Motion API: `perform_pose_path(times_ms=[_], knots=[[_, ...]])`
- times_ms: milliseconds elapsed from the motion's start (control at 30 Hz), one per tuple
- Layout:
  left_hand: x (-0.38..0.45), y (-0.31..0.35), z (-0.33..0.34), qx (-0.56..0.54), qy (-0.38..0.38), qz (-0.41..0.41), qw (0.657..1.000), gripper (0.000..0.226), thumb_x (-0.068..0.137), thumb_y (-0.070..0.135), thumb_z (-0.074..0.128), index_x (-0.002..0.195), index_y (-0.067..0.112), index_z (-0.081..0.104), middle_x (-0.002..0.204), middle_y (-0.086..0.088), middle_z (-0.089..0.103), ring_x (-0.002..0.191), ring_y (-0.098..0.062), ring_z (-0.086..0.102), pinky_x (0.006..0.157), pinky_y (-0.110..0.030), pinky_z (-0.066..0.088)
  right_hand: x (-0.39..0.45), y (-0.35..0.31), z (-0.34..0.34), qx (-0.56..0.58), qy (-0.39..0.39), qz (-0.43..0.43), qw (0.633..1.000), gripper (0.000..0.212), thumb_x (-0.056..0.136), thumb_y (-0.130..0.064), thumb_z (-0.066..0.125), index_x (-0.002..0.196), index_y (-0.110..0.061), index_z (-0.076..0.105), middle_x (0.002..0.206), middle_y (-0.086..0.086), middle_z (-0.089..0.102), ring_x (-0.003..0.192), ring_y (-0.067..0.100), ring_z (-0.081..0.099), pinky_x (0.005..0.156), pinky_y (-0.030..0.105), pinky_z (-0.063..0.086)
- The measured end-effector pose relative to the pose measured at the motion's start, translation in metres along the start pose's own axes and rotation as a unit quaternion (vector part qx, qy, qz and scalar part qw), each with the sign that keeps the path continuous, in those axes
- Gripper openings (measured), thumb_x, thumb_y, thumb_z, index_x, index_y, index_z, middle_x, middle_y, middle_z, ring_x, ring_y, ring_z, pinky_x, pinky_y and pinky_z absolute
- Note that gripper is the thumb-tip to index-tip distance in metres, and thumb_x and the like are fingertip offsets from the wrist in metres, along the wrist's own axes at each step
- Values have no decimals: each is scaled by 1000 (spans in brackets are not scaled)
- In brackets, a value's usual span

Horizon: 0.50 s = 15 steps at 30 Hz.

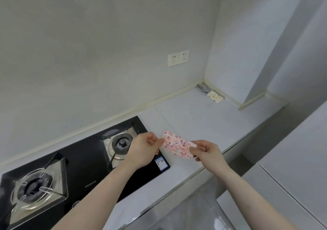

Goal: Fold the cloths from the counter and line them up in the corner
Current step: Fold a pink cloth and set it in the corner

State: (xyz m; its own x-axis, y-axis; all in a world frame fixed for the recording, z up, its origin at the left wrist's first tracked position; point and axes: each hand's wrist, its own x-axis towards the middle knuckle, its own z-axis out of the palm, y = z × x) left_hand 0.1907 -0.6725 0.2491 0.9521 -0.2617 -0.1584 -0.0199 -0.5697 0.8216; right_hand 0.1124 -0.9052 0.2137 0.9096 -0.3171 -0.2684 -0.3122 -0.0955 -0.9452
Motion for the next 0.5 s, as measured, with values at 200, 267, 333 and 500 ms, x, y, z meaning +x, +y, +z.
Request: perform_pose_path(times_ms=[200, 267, 333, 500], knots=[[73, 17, 23, 19, -46, 24, 998, 28, 96, 42, 70, 83, 18, 71, 71, -1, 74, 62, -7, 70, 68, -27, 55, 50, 12, -21, 67, 53, 39, 996, 14, 94, -11, 71, 107, -15, 75, 82, -2, 78, 71, 10, 68, 69, 26, 54], [95, 20, 30, 26, -59, 22, 998, 25, 96, 43, 68, 85, 20, 71, 74, 0, 74, 63, -6, 70, 70, -29, 56, 68, 17, -34, 94, 85, 52, 991, 15, 94, -11, 70, 108, -14, 75, 82, 1, 76, 74, 13, 67, 71, 27, 56], [115, 24, 36, 32, -67, 21, 997, 26, 97, 45, 66, 86, 22, 71, 76, 1, 75, 65, -7, 71, 67, -28, 56, 88, 23, -49, 126, 115, 73, 983, 15, 94, -11, 69, 108, -13, 75, 85, 4, 75, 76, 15, 66, 73, 28, 56], [160, 39, 59, 48, -88, 17, 995, 19, 98, 44, 64, 90, 26, 69, 80, 5, 75, 73, -12, 73, 68, -31, 58, 153, 42, -92, 219, 185, 138, 948, 13, 96, -9, 69, 109, -8, 72, 97, 10, 75, 79, 18, 64, 76, 27, 57]])
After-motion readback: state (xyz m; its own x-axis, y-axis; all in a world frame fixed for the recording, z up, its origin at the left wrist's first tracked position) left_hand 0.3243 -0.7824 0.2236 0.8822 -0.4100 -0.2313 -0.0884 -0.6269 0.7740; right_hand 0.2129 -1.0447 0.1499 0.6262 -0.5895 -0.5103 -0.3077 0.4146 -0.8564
